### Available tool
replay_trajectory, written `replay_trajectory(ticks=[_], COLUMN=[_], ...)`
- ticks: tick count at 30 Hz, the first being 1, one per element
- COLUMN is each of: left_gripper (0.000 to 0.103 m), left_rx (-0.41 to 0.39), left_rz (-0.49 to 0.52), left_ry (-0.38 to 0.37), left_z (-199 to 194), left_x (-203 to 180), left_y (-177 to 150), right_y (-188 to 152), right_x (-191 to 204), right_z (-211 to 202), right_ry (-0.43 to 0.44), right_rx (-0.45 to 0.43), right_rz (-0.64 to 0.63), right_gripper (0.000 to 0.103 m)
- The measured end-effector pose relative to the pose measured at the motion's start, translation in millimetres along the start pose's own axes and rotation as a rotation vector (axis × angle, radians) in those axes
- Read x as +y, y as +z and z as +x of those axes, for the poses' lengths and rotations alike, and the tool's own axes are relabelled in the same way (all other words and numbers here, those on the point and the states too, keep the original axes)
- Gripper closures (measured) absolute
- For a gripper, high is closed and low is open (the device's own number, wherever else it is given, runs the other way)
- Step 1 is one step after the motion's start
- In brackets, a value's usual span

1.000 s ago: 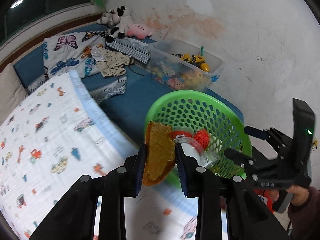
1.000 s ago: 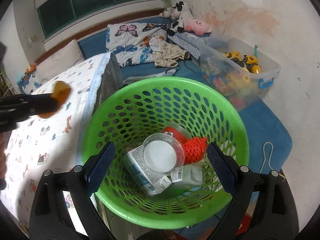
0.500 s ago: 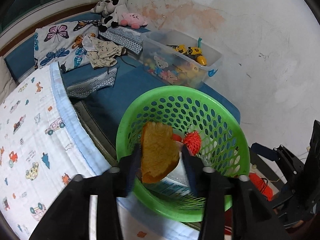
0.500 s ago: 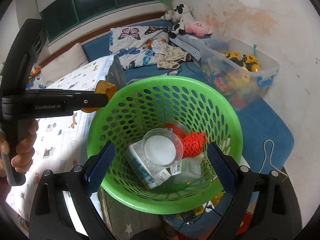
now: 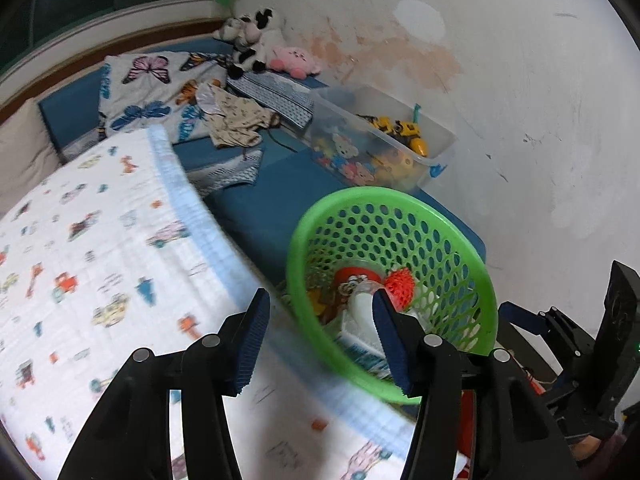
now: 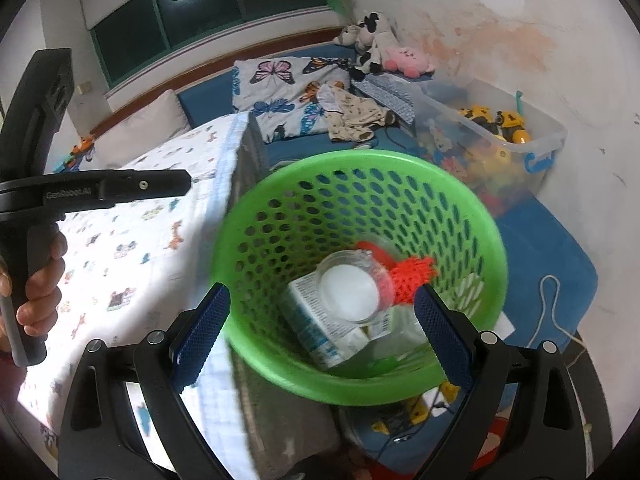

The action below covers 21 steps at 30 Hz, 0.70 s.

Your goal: Collect trash

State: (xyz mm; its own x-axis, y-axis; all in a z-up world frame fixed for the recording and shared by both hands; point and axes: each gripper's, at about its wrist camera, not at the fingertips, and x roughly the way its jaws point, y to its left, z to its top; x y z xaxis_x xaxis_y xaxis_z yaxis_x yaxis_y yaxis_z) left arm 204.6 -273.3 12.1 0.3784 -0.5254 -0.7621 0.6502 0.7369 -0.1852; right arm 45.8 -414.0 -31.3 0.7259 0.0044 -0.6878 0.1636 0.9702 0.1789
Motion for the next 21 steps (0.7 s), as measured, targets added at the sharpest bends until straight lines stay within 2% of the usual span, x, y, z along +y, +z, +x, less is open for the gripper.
replay_trajectory(ticks=[9, 13, 14, 16, 21], left_gripper=[0.045, 0.037, 0.032, 0.026, 0.019], left_rx=[-0.074, -0.102, -0.111, -0.131, -0.152], left_rz=[-0.046, -0.064, -0.070, -0.077, -0.098], left_ry=[0.071, 0.114, 0.130, 0.160, 0.212], left_z=[-56.1, -75.1, -81.3, -92.8, -115.4], left_x=[31.0, 43.2, 47.0, 53.6, 67.1], left_y=[-29.2, -43.5, -49.2, -58.7, -81.2], right_y=[-4.7, -6.9, -8.0, -9.0, -12.3], right_x=[43.6, 64.7, 68.7, 76.7, 96.9], right_z=[-9.4, -13.1, -14.0, -15.8, -19.1], right_ry=[0.041, 0.057, 0.058, 0.062, 0.091], right_rx=[-0.001, 0.006, 0.006, 0.006, 0.016], right_rz=[-0.039, -0.063, -0.068, -0.077, -0.085], right_gripper=[0.011, 0.011, 0.011, 0.011, 0.010])
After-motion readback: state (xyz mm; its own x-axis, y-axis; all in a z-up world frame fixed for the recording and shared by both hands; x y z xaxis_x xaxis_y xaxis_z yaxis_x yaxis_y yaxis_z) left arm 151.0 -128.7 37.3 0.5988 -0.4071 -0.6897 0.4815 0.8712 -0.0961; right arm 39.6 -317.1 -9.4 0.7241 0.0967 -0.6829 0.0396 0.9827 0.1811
